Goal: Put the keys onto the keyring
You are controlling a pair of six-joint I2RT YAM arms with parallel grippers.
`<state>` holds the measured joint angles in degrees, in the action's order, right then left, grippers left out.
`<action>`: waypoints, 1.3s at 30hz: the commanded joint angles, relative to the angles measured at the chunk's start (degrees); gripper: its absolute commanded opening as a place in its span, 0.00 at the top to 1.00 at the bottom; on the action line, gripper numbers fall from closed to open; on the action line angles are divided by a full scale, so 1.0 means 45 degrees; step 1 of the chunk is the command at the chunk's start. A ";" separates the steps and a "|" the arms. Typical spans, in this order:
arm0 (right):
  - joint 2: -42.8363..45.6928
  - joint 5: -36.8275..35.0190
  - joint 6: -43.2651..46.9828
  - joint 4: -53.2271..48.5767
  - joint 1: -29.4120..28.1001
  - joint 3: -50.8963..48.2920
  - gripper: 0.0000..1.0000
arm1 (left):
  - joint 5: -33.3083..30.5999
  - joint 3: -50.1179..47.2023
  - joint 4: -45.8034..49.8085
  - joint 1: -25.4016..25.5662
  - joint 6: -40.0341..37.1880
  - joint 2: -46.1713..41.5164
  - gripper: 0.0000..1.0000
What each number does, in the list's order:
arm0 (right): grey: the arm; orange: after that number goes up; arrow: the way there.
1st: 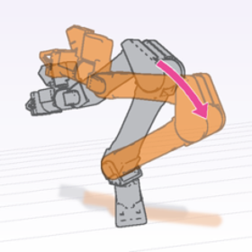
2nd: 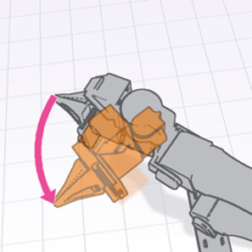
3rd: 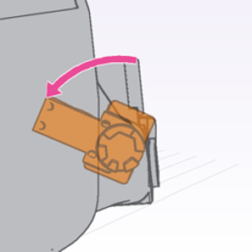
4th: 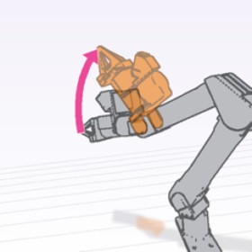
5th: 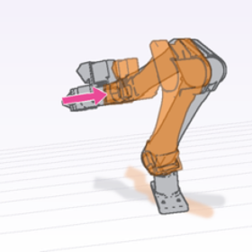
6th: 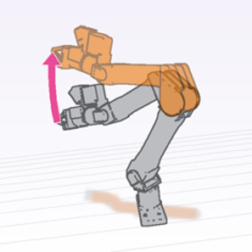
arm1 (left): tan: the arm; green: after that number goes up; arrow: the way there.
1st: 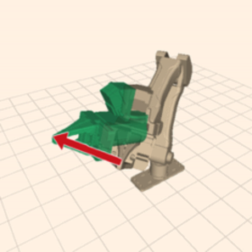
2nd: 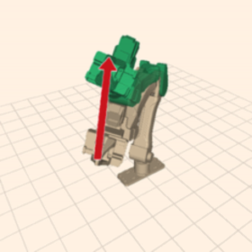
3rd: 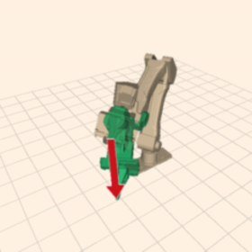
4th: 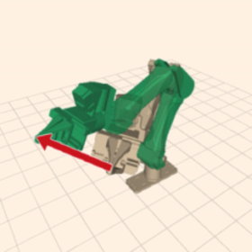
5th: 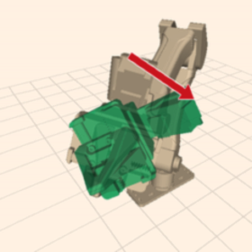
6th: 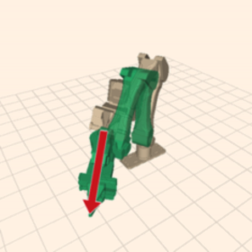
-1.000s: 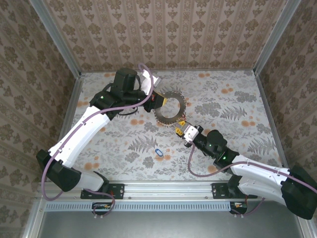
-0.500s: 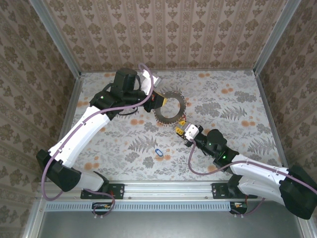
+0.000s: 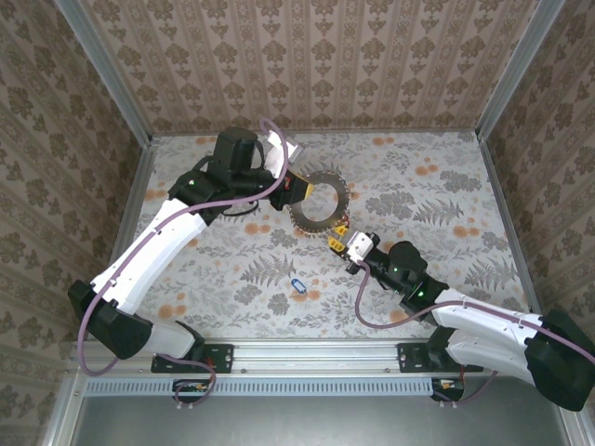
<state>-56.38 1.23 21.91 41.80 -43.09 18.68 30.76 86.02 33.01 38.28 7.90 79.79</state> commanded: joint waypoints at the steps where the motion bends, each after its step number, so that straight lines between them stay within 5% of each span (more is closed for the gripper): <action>1: 0.0220 -0.0316 0.0016 0.0501 0.0046 0.0283 0.78 | 0.0132 0.0142 -0.0501 0.0106 0.0125 -0.0353 1.00; 23: 0.0088 -0.0875 0.0736 0.0319 0.0048 0.0439 0.87 | 0.0134 0.0152 -0.0476 0.0106 0.0178 -0.0365 1.00; 39: 0.0287 -0.0272 0.1087 -0.0211 0.0049 0.0400 0.79 | 0.0102 0.0172 -0.0407 0.0106 0.0158 -0.0368 1.00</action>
<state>-55.99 -1.04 25.82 41.58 -43.09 18.94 30.57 86.02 33.01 38.28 7.90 79.79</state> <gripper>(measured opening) 0.202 0.098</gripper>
